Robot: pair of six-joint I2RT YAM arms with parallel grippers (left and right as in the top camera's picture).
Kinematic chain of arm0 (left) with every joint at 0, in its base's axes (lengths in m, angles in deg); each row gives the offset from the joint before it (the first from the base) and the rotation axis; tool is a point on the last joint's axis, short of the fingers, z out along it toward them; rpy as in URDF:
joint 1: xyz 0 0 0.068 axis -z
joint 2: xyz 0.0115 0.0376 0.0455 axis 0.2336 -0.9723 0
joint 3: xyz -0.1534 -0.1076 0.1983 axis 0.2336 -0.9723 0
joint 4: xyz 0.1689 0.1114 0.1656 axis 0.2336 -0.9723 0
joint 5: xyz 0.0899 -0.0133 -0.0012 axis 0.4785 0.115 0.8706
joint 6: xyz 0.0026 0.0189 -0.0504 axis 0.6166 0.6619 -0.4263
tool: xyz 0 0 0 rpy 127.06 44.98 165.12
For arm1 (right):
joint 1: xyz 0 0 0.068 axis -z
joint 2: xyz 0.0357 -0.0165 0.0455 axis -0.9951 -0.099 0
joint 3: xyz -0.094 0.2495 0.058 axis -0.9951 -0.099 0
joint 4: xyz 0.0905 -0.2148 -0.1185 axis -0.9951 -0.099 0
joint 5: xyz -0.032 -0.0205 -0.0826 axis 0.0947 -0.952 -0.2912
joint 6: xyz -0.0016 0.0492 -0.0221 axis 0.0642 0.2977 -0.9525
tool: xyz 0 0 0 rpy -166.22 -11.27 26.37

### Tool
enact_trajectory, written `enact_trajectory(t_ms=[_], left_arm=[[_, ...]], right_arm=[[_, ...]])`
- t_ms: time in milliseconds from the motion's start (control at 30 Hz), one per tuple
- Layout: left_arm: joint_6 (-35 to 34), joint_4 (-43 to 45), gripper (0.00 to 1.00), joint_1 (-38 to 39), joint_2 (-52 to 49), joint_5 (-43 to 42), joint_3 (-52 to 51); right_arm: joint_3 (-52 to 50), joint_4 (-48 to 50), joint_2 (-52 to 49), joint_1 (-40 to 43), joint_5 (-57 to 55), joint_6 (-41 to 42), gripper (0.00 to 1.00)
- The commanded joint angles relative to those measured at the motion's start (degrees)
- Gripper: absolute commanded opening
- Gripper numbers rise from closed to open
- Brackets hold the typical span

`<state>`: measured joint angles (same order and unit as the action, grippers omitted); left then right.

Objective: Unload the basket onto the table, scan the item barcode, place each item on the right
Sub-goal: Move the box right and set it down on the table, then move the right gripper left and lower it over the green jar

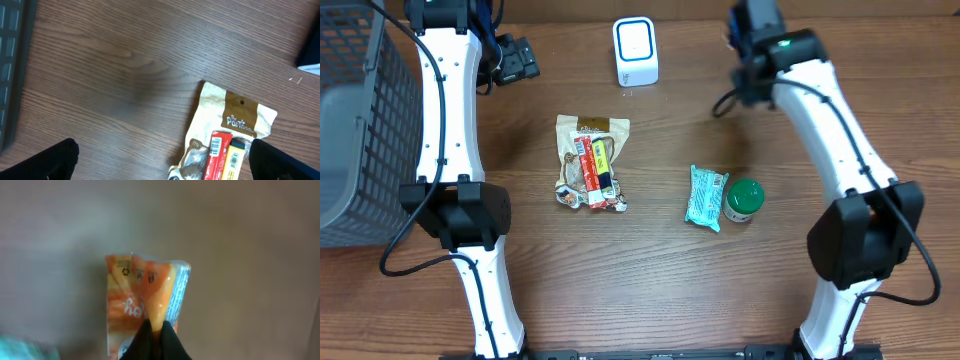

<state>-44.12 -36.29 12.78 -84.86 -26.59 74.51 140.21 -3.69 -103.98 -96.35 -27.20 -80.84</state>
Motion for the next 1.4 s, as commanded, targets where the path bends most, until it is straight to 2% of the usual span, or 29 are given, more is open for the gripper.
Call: enact_trajectory(t_ms=[0, 100, 133, 167, 267, 433, 567, 600, 667, 767, 833, 900, 1167, 1367], left_arm=[[-1.0, 0.2, 1.00, 0.4, -0.3, -0.4, -0.2], [-1.0, 0.2, 1.00, 0.4, -0.3, -0.4, -0.2], [-1.0, 0.2, 1.00, 0.4, -0.3, -0.4, -0.2], [-1.0, 0.2, 1.00, 0.4, -0.3, -0.4, -0.2], [-1.0, 0.2, 1.00, 0.4, -0.3, -0.4, -0.2], [-1.0, 0.2, 0.99, 0.4, -0.3, -0.4, -0.2], [-1.0, 0.2, 1.00, 0.4, -0.3, -0.4, -0.2], [-1.0, 0.2, 1.00, 0.4, -0.3, -0.4, -0.2], [-1.0, 0.2, 1.00, 0.4, -0.3, -0.4, -0.2], [-1.0, 0.2, 1.00, 0.4, -0.3, -0.4, -0.2], [-1.0, 0.2, 1.00, 0.4, -0.3, -0.4, -0.2], [-1.0, 0.2, 1.00, 0.4, -0.3, -0.4, -0.2], [-1.0, 0.2, 1.00, 0.4, -0.3, -0.4, -0.2], [-1.0, 0.2, 1.00, 0.4, -0.3, -0.4, -0.2]], right_arm=[[0.3, -4.5, -0.1, 4.2, 0.5, 5.0, 0.09], [0.3, -8.2, -0.1, 8.4, 0.5, 8.0, 0.27], [0.3, -8.7, -0.1, 9.6, 0.8, 9.0, 0.45], [0.3, -9.0, -0.1, 10.8, 1.5, 9.9, 1.00], [0.3, -9.6, -0.1, 13.7, 7.3, 12.8, 1.00], [0.3, -9.9, -0.1, 16.3, 29.3, 18.0, 1.00], [0.3, -10.4, -0.1, 16.5, 43.0, 18.4, 1.00], [0.3, -10.6, -0.1, 16.5, 44.3, 18.5, 0.96], [0.3, -12.3, -0.1, 16.3, 44.3, 21.7, 0.91], [0.3, -16.2, -0.1, 15.7, 43.3, 24.7, 0.91], [0.3, -17.9, -0.1, 14.9, 42.3, 26.2, 0.91], [0.3, -19.1, -0.1, 13.6, 41.8, 26.6, 1.00], [-0.5, -24.4, -0.1, 6.6, 26.9, 35.8, 1.00], [-5.5, -23.9, -0.1, 3.4, 26.1, 38.1, 1.00]])
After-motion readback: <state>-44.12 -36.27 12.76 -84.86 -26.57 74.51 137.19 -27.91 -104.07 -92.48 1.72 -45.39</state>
